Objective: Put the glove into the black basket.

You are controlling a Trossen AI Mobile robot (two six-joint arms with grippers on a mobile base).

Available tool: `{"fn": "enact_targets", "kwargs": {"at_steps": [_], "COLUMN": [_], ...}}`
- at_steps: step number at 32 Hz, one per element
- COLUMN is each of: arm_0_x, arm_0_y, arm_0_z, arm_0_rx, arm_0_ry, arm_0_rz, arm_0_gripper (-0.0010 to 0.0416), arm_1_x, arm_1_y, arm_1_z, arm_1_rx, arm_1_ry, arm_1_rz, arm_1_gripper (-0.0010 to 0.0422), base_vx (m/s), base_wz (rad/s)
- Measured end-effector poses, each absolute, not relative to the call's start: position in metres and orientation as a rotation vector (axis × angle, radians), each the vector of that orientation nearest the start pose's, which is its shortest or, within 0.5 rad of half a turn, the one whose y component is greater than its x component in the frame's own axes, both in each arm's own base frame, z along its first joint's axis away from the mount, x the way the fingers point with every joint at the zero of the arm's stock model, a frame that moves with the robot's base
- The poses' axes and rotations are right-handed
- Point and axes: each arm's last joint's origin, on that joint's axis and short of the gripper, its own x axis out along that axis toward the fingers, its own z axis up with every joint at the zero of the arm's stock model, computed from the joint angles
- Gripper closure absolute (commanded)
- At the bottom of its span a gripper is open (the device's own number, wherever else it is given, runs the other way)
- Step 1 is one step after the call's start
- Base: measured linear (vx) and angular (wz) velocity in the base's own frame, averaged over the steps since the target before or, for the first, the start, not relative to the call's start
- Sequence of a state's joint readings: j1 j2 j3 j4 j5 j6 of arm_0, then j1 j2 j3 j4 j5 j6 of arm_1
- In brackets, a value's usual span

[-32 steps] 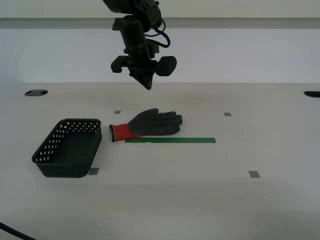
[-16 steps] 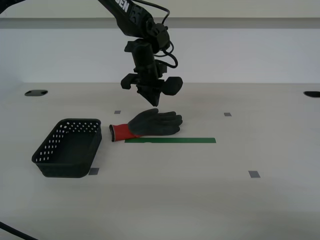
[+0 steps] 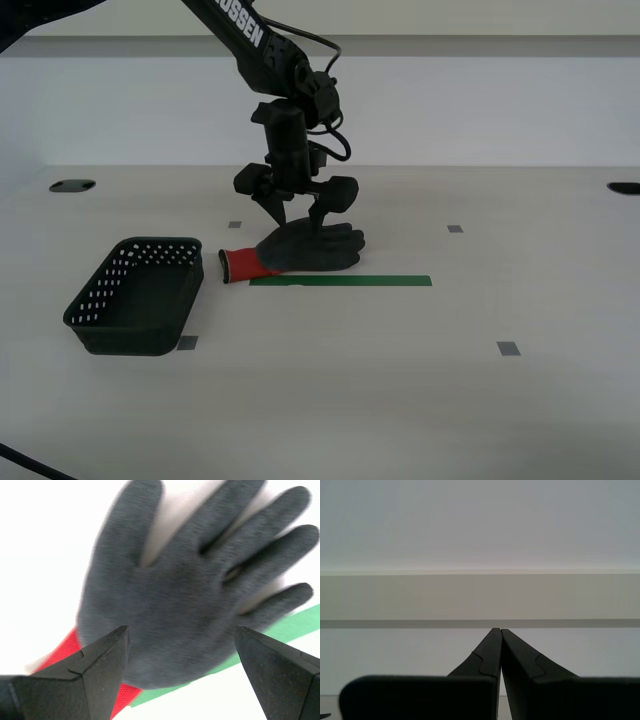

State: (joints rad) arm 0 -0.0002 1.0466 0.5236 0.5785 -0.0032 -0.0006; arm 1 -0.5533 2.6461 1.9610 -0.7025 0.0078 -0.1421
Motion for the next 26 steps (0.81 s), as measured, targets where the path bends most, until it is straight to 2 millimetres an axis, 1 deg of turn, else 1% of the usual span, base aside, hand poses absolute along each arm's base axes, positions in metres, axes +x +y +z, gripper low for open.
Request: {"fn": "enact_targets", "kwargs": {"at_steps": [13, 16, 18, 20, 22, 24, 26], "arm_0_x": [0.227, 0.227, 0.227, 0.227, 0.227, 0.227, 0.227], "arm_0_y": [0.0, 0.0, 0.0, 0.0, 0.0, 0.0, 0.0], "arm_0_z": [0.267, 0.267, 0.266, 0.266, 0.266, 0.265, 0.266], "arm_0_rx": [-0.001, -0.001, -0.001, -0.001, -0.001, -0.001, -0.001], "arm_0_ry": [-0.056, -0.055, -0.049, -0.044, -0.041, -0.041, -0.04], "arm_0_rz": [0.003, 0.004, 0.003, 0.003, 0.004, 0.003, 0.003], "arm_0_gripper": [0.0405, 0.0405, 0.0405, 0.0405, 0.0405, 0.0405, 0.0405], "arm_1_x": [0.423, 0.419, 0.411, 0.413, 0.411, 0.412, 0.412], "arm_1_y": [-0.265, -0.264, -0.264, -0.266, -0.266, -0.267, -0.267], "arm_1_z": [0.025, 0.012, -0.011, -0.014, -0.015, -0.013, -0.014], "arm_1_rx": [0.237, 0.233, 0.23, 0.217, 0.222, 0.215, 0.203], "arm_1_ry": [1.355, 1.402, 1.473, 1.445, 1.463, 1.445, 1.449], "arm_1_rz": [-0.327, -0.321, -0.303, -0.304, -0.297, -0.302, -0.286], "arm_1_gripper": [0.0126, 0.0126, 0.0126, 0.0126, 0.0126, 0.0126, 0.0148], "base_vx": [0.0, 0.0, 0.0, 0.0, 0.0, 0.0, 0.0], "base_wz": [0.0, 0.0, 0.0, 0.0, 0.0, 0.0, 0.0]}}
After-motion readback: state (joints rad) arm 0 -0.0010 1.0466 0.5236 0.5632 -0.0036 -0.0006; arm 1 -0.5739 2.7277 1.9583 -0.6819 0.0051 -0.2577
